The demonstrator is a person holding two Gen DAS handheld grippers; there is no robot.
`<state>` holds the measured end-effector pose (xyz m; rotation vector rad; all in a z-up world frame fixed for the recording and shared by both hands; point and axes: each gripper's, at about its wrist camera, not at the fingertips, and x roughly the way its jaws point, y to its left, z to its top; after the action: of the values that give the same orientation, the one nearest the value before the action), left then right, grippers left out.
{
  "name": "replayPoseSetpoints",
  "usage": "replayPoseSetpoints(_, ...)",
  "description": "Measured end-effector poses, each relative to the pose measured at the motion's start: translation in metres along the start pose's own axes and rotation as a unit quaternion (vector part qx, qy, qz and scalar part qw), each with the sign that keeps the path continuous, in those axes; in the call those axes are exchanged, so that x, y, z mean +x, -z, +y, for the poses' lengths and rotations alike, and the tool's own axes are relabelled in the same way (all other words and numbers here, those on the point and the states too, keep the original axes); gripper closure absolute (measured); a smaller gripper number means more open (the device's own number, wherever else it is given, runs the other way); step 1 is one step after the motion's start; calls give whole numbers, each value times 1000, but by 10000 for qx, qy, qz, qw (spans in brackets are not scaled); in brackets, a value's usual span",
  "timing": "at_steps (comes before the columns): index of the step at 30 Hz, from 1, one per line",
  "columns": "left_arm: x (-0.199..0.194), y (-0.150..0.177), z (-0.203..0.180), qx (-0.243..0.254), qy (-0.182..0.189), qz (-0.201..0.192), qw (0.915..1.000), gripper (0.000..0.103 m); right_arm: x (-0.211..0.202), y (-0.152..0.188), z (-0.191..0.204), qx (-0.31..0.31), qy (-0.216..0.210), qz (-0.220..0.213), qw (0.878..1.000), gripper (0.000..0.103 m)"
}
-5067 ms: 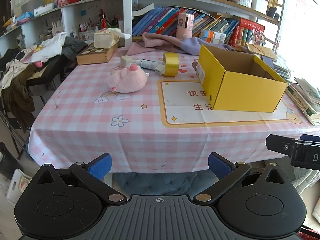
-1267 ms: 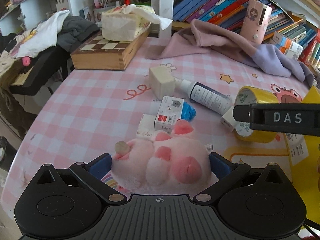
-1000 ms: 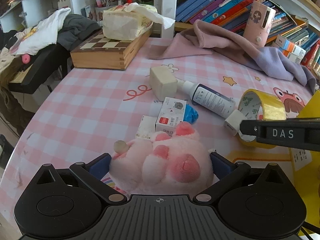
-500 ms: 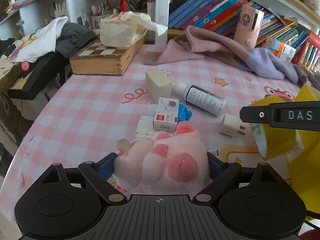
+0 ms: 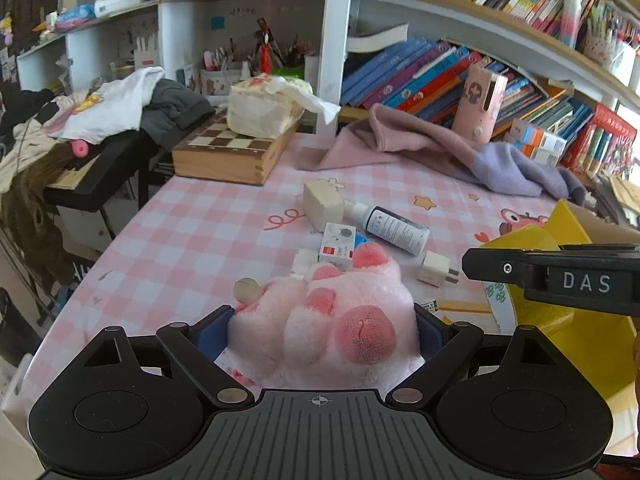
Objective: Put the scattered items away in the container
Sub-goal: 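Carry the tape roll and plush pig with both tools over the yellow box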
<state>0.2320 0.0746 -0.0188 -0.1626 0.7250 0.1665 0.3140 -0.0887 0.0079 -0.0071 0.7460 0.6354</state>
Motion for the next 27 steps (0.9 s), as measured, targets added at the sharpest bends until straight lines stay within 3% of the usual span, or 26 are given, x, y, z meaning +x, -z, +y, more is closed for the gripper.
replayPoseSetpoints(13,-75,22,17,-78,332,-388,9987,11,-76,36,33,-59,7,-270,9996,73)
replayPoseSetpoints(27,-144,79,19,228,760,-379,9961,11,-144,112,65,309,422,-235,9984,73)
